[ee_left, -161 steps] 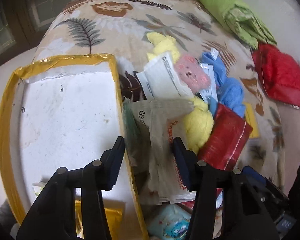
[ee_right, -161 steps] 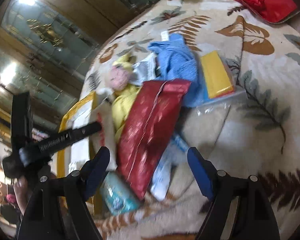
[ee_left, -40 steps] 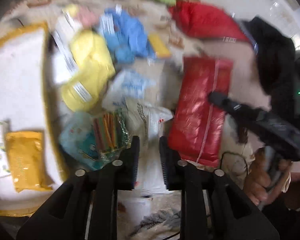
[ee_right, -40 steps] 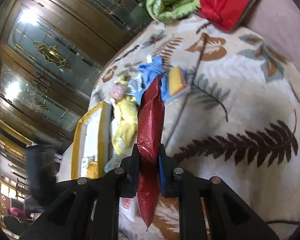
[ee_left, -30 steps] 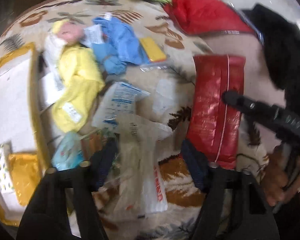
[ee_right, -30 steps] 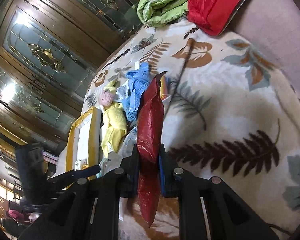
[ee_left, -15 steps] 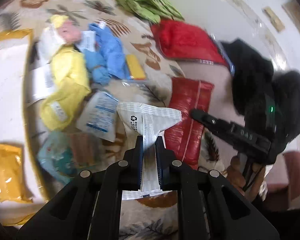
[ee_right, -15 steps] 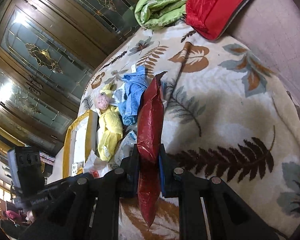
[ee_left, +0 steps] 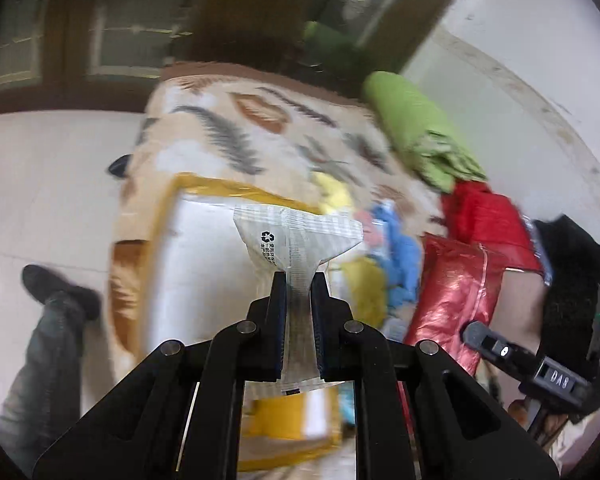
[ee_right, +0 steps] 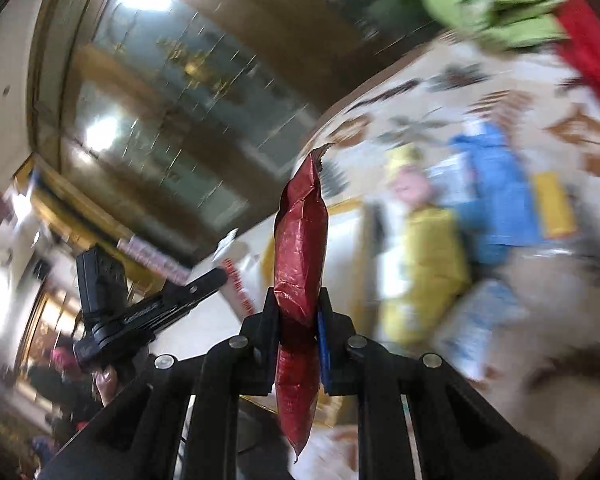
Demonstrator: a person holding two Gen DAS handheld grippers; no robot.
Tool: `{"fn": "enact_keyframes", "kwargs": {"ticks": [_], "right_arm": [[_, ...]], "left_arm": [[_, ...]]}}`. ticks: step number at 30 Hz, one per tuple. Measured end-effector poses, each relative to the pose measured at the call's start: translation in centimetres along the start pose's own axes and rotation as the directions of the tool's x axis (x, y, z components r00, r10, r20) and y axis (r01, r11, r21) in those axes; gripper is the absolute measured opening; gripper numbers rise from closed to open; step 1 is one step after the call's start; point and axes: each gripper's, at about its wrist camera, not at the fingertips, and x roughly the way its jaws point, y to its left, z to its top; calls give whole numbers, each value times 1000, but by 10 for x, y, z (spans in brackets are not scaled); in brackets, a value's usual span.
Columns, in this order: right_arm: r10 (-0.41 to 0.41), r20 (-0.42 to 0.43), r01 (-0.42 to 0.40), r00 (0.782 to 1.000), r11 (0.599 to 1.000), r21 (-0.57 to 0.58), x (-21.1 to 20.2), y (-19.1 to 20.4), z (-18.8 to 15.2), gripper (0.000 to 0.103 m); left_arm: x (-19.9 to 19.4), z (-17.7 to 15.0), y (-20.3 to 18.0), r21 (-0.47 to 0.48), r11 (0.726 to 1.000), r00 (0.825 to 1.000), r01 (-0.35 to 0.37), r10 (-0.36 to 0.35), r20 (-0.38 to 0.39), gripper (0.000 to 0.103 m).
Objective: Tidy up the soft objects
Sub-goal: 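Lower both bags into the tray and open both tools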
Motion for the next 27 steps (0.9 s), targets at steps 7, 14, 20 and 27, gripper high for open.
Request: {"fn": "enact_keyframes", "kwargs": {"ticks": [7,14,20,27], "right_arm": [[-59,-96,56,994,998,-30,91,4,11,15],[-115,-136,113,984,993,-29,133,-13,28,14],[-163,-163,162,973,987,-18,147,-24,28,21],[-186,-61,186,981,982,3,98,-17,30,68]], "left_arm": [[36,11,36,28,996,995,-86,87,-53,11],[92,29,55,72,987,980,-144,153,-128,11],[116,25,77,-21,995,979,-93,87,-186,15],[86,27,72,-68,992,988,-108,100,-119,29]]}}
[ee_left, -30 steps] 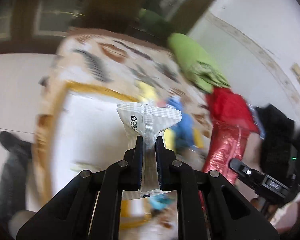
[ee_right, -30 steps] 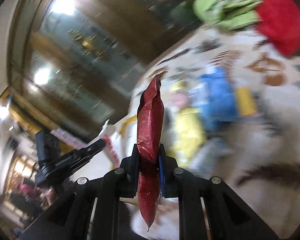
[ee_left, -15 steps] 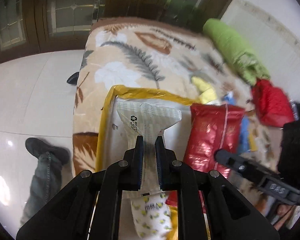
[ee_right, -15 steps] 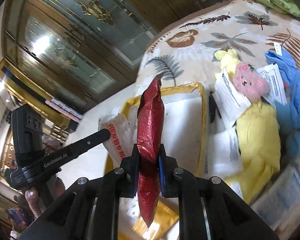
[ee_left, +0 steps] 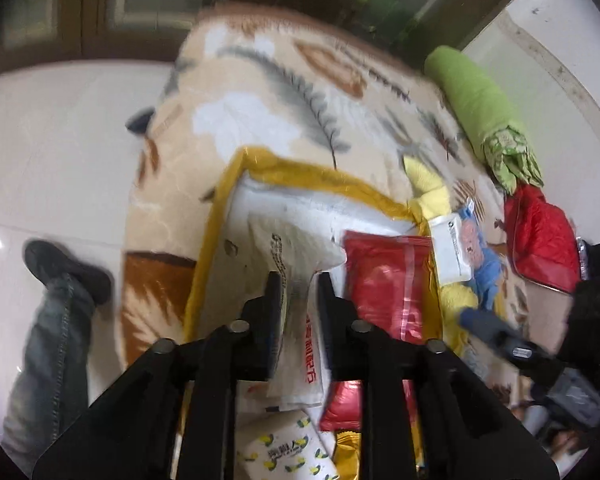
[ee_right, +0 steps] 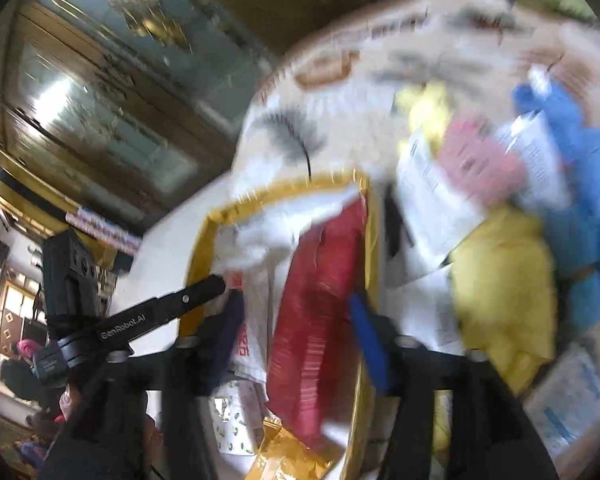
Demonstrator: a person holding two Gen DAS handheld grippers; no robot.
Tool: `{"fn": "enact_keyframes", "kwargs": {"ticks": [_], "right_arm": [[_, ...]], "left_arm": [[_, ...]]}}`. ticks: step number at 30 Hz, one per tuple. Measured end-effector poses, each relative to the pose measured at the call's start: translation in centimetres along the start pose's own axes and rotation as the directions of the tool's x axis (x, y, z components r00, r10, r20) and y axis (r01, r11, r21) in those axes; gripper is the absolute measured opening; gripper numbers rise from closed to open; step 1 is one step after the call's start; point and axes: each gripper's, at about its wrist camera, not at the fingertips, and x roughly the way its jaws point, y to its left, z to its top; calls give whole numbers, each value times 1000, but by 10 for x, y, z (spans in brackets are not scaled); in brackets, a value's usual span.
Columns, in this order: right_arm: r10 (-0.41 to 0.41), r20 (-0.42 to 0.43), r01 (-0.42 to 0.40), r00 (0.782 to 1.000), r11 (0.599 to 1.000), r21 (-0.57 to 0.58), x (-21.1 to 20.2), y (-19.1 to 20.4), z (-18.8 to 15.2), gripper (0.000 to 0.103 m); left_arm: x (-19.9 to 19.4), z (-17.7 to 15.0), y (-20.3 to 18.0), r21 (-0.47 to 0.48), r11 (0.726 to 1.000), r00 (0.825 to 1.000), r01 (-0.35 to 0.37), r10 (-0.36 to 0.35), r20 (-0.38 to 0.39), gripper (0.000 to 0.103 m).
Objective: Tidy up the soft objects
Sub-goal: 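Lower both bags into the tray and open both tools, then grasp the teal cartoon packet with the left tool while the right tool grasps the pencil bag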
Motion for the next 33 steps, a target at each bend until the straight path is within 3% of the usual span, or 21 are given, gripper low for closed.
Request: {"fn": "enact_keyframes", "kwargs": {"ticks": [1,4,6,8,12,13,15,18,20,26,28,30,31,33], "right_arm": [[1,14,-1,1000,1000,-18,-14,2,-4,68],[-47,71,51,996,997,-62,-58,-2,-21,68],[-89,90,94,992,994,-62,-80,-14,-34,69],[-111,87,114,990,993,-34,-100,-34,-48,69],[-111,43,108,993,992,66,-122,-79,-71,69],[-96,20,93,995,991,95,-126,-91,-78,69],[-59,-2,59,998,989,137,-125,-102,-85,69],[5,-53,4,999,988,155,-119,-107,-96,69],[-3,-70,12,998,991,130,-108,-99,-97,69],[-11,-142,28,990,992,122,-69,-85,-93,68],[-56,-173,74,983,992,99,-55,-80,-93,65],[-90,-200,111,976,989,94,-44,-80,-95,51],[-81,-217,107,973,988,108,-38,-83,-98,36],[-69,-212,98,975,987,131,-41,-89,-103,28]], "left_arm": [[-8,-4,-6,10,999,999,-48,48,18,44],[-32,-22,-29,53,993,990,-107,102,94,48],[-48,-39,-50,80,995,990,-64,53,133,49],[-57,-55,-76,127,992,990,1,-19,138,62],[-48,-90,-135,230,962,988,146,-155,19,67],[-41,-96,-147,258,952,986,163,-162,-27,67],[-25,-110,-167,323,936,989,137,-111,-98,67],[-22,-121,-167,316,943,994,105,-90,-61,67],[-20,-124,-156,258,959,993,119,-109,-52,67],[-23,-127,-136,199,967,987,161,-156,-39,67],[-21,-126,-134,190,963,981,191,-183,-56,67],[-18,-127,-135,192,963,981,189,-179,-69,67],[-15,-128,-136,192,963,981,190,-178,-78,67],[-12,-129,-138,199,961,980,193,-177,-96,67]]}}
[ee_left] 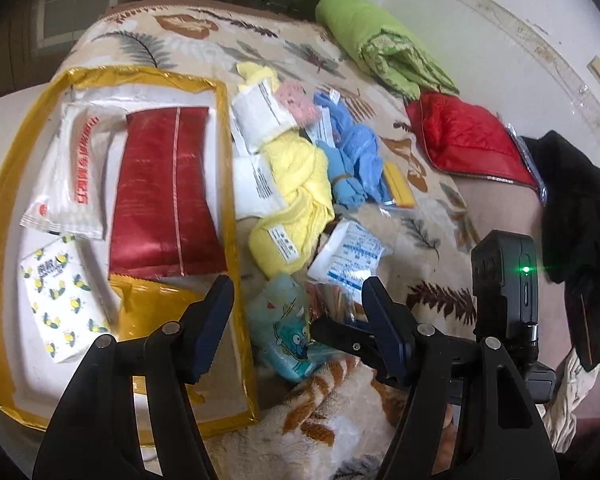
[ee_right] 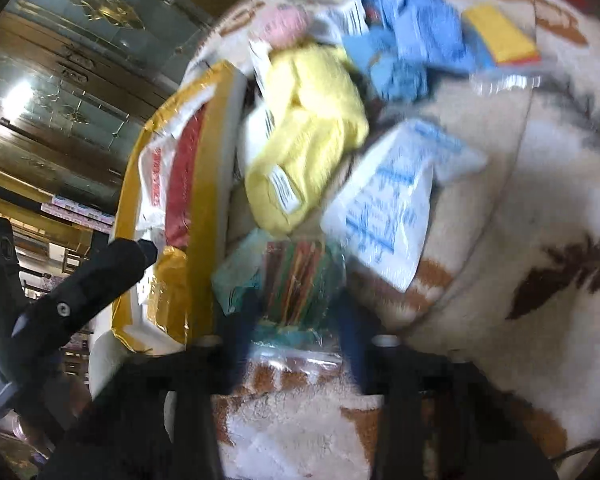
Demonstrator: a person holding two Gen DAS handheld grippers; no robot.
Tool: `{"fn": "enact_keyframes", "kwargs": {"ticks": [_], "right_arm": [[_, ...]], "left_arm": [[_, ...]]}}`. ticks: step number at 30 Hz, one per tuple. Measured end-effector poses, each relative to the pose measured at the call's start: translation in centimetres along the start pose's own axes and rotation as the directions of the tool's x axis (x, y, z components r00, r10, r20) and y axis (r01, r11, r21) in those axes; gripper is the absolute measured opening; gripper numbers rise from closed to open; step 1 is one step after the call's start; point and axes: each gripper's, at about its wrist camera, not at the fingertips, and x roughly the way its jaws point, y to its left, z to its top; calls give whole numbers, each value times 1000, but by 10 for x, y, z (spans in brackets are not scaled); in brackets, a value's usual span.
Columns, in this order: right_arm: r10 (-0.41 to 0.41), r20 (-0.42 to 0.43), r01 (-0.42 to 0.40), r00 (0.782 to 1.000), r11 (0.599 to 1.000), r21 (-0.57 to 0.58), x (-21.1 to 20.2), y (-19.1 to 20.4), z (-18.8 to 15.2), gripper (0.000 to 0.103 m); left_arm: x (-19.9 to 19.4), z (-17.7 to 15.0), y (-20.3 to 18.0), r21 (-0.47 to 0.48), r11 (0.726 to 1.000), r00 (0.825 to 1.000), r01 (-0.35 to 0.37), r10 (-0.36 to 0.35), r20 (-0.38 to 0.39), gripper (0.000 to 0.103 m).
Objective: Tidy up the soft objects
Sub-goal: 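Grasp the teal cartoon packet with the left tool while the right tool grasps the pencil bag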
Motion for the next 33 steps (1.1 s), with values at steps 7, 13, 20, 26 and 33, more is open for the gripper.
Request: {"fn": "enact_keyframes", "kwargs": {"ticks": [7,13,20,26,33], "right_arm": [[45,92,-43,995,999,-20,-42,-17,-10,21],[42,110,-41,993,999,-12,-48,-24,-9,21],[51,118,-49,992,998,-26,-55,-23,-12,21],[49,112,-49,992,999,-2,-56,-29,-12,21],[47,132,-46,990,999,-13,-65,-25,-14,21]], "left_arm": [[24,-3,-36,186,976,988,-116,133,-79,67],[73,17,-47,355,927,941,-124,224,-254,67],[104,13,-52,514,857,851,-34,295,-434,58],[105,8,-50,519,855,833,-12,295,-467,47],[80,15,-41,458,886,880,-73,274,-388,12]]}}
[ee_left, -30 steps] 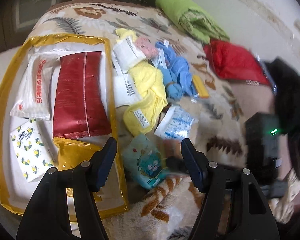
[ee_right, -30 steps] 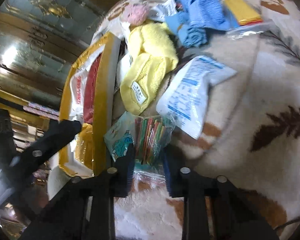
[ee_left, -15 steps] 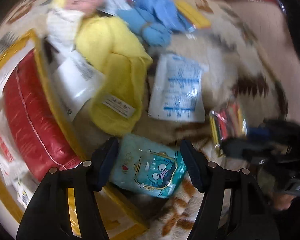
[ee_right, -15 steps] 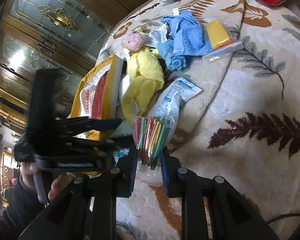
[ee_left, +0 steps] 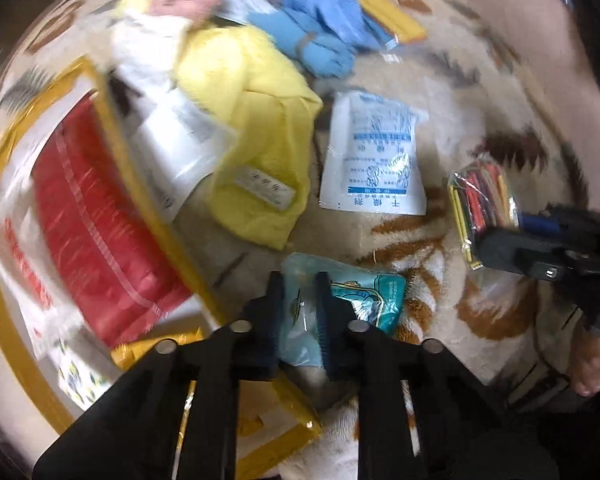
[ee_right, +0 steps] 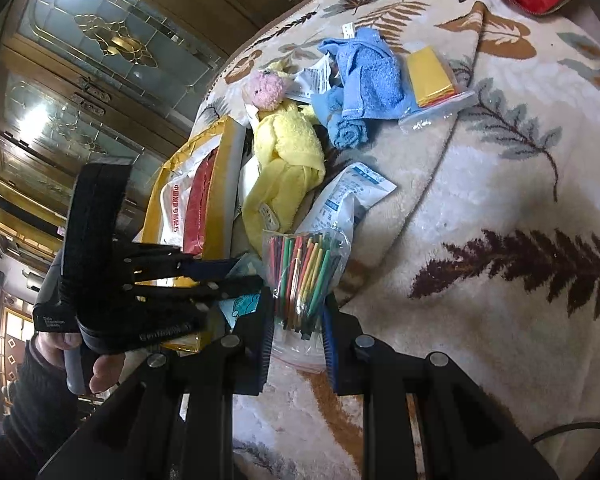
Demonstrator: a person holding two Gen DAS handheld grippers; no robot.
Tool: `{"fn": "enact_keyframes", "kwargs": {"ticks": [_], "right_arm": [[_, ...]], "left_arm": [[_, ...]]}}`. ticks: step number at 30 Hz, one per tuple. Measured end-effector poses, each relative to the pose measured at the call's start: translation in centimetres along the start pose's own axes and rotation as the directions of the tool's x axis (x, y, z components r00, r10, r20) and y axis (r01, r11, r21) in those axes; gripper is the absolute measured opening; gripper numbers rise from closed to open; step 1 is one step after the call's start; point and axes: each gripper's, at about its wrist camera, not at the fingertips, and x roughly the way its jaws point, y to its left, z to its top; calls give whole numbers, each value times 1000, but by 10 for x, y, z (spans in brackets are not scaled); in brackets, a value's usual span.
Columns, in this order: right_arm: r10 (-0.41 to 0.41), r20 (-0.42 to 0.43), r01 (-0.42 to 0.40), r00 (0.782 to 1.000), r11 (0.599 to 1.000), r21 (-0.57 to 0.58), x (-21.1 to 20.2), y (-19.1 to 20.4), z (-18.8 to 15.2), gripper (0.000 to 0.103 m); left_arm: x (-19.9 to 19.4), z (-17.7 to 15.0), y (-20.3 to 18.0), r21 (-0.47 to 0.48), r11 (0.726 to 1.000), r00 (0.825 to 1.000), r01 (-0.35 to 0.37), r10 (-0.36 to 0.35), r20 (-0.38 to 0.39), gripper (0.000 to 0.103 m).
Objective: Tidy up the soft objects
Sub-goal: 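Grasp the teal cartoon packet with the left tool while the right tool grasps the pencil bag, then place both items into the tray and open both tools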
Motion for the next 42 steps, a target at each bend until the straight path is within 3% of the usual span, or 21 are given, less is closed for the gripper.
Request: {"fn": "enact_keyframes", "kwargs": {"ticks": [4,7,9,12,14,18,23,29,35,40,42], "right_arm": [[-6,4,6,1000,1000,2,-1,0,0,21],[-9,14,9,1000,1000,0,-5,3,1,21],[-7,23,7,1000,1000,-8,-7,6,1,21],[2,35,-2,999,1000,-18,-9,14,2,21],[22,38,-21,999,999,-29,-8,23,3,21],[50,16,-48,999,996,-81,5,48,4,21],[87,-30,-91,996,984,-154,35,89,9,21],[51,-112,-77,992,967,-243,84,131,11,21],[-35,-117,2,993,962,-273,118,140,16,21],[-72,-120,36,990,960,-276,133,138,14,24],[-77,-118,43,990,964,-262,133,135,12,24]], "left_arm": [[-35,-23,6,-90,992,987,92,-79,144,7],[-62,-37,22,-185,965,954,185,-131,271,6],[-76,-49,34,-245,934,915,259,-156,372,6],[-88,-72,61,-348,858,850,377,-171,498,6],[-92,-93,90,-421,784,803,457,-160,574,6],[-101,-123,127,-514,705,778,488,-85,622,6],[-108,-149,156,-586,660,783,470,-6,622,6],[-94,-149,168,-640,690,845,339,77,530,6],[-82,-143,169,-643,706,862,297,92,499,6],[-68,-127,169,-663,718,900,212,121,418,7],[-64,-125,168,-659,724,908,201,114,403,12]]}}
